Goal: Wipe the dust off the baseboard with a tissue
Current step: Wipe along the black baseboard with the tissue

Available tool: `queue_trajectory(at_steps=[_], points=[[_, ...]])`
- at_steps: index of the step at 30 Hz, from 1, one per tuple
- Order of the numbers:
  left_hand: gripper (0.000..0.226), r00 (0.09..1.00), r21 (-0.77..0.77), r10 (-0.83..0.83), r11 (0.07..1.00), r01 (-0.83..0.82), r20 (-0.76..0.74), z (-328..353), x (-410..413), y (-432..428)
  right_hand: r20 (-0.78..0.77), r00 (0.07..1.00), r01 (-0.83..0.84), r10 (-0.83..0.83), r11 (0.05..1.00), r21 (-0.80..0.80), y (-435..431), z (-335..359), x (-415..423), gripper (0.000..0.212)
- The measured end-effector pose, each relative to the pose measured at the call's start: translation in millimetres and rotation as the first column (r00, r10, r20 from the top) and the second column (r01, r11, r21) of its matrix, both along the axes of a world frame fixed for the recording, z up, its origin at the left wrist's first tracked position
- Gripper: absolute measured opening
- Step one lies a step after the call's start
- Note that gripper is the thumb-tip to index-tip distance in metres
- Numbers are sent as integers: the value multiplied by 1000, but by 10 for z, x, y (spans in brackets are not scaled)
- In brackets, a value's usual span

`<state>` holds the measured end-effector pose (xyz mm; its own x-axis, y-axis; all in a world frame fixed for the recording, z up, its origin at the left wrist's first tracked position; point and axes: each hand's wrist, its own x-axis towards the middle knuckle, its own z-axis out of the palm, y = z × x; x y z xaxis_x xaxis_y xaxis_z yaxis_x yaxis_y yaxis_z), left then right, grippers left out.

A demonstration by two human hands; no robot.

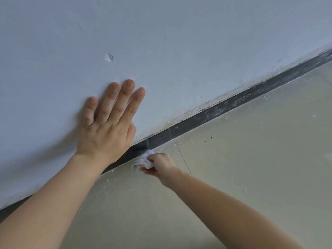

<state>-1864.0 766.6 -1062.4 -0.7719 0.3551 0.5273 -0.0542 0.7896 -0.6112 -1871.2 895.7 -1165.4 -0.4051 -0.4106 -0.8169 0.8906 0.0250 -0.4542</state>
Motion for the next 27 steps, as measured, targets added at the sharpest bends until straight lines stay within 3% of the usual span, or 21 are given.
queue_trajectory(at_steps=[4, 7, 9, 12, 13, 15, 17, 18, 21, 23, 27], points=[[74, 1000, 14, -12, 1000, 12, 0, 8, 14, -4, 84, 977, 198, -195, 980, -25, 3, -111, -231, 19], [74, 1000, 24, -22, 999, 22, -4, 14, 4, -2, -18, 962, 272, -272, 962, 31, 324, -116, -531, 16], [75, 999, 22, -26, 999, 27, -21, 4, -10, -2, -93, 924, 370, -370, 929, -20, 582, -64, -675, 21], [75, 999, 22, -24, 999, 24, -31, -5, -16, -1, -36, 709, 702, -704, 710, -53, 940, -95, -806, 25], [75, 999, 28, -22, 999, 23, -27, -4, -19, 2, 6, 671, 741, -742, 670, -50, 997, -72, -789, 26], [75, 1000, 37, -19, 999, 20, -19, -3, -22, 6, -24, 765, 642, -644, 765, -56, 968, 76, -666, 35], [75, 1000, 39, -14, 999, 14, -15, -7, -16, 7, -145, 919, 370, -366, 929, -3, 747, 189, -431, 51], [76, 1000, 40, -12, 999, 12, -14, -8, -14, 8, -123, 963, 241, -238, 970, 14, 613, 201, -316, 54], [75, 1000, 35, -14, 999, 14, -9, 4, -12, 16, -2, 1000, 16, -16, 1000, -11, 269, 224, -150, 34], [75, 1000, 35, -16, 999, 16, -8, 18, -6, 17, -11, 1000, -3, 2, 998, -59, 203, 263, -264, 29], [73, 1000, 65, -26, 998, 26, 5, 29, 5, 18, 17, 981, 194, -193, 979, -69, 458, 341, -644, 26]])
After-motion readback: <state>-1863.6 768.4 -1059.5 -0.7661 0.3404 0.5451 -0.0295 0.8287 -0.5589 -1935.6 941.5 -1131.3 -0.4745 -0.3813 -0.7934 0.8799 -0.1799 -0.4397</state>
